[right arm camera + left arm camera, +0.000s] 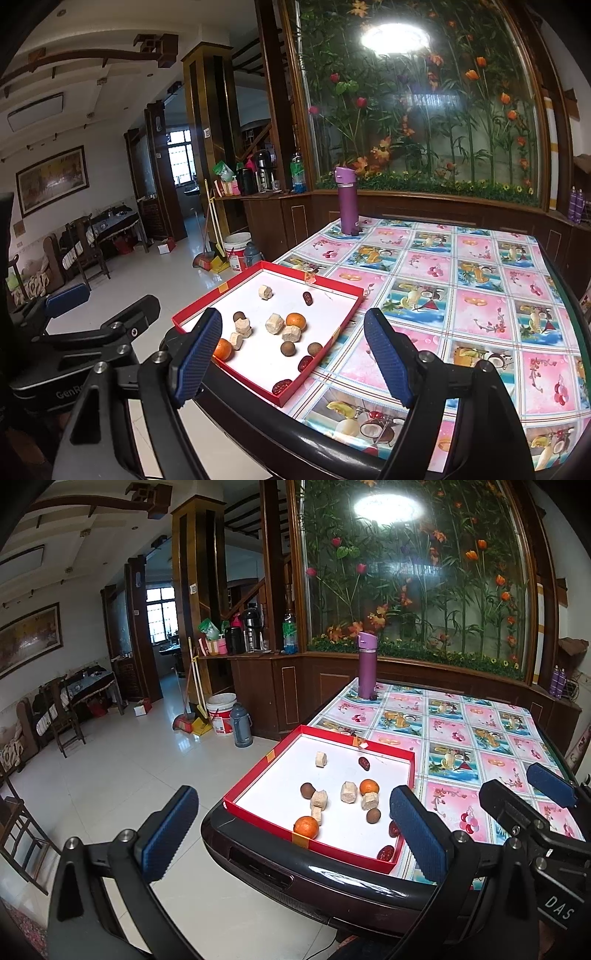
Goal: Organize fruits
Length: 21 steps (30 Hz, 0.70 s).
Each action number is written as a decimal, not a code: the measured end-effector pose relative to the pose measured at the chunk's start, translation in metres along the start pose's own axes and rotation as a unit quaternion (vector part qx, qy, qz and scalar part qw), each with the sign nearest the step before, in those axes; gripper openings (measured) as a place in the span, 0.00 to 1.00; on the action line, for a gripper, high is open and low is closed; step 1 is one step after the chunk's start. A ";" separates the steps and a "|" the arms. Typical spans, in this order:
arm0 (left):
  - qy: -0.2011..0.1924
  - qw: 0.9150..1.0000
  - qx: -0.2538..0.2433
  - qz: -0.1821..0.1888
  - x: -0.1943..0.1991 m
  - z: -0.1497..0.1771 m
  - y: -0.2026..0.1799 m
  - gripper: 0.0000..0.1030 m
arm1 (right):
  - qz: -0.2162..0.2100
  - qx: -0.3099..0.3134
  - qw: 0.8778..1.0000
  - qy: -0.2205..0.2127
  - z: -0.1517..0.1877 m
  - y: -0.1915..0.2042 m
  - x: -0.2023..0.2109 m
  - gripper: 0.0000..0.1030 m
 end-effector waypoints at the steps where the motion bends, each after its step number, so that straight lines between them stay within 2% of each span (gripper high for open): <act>1: 0.001 1.000 0.000 0.000 0.000 0.000 0.001 1.00 | -0.001 -0.002 1.000 0.001 0.000 0.000 -0.001 0.77; 21: 0.013 1.000 0.001 -0.002 -0.009 0.003 0.004 1.00 | -0.006 -0.003 1.000 0.005 0.002 0.004 -0.005 0.77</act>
Point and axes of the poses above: each gripper's, at about its wrist camera, not at the fingertips, and x roughly against the way its jaws point, y to its left, z to its underside, the point moved 7 cm from there along -x, roughly the way its jaws point, and after that the axes turned 3 degrees about z, right-handed, at the moved point
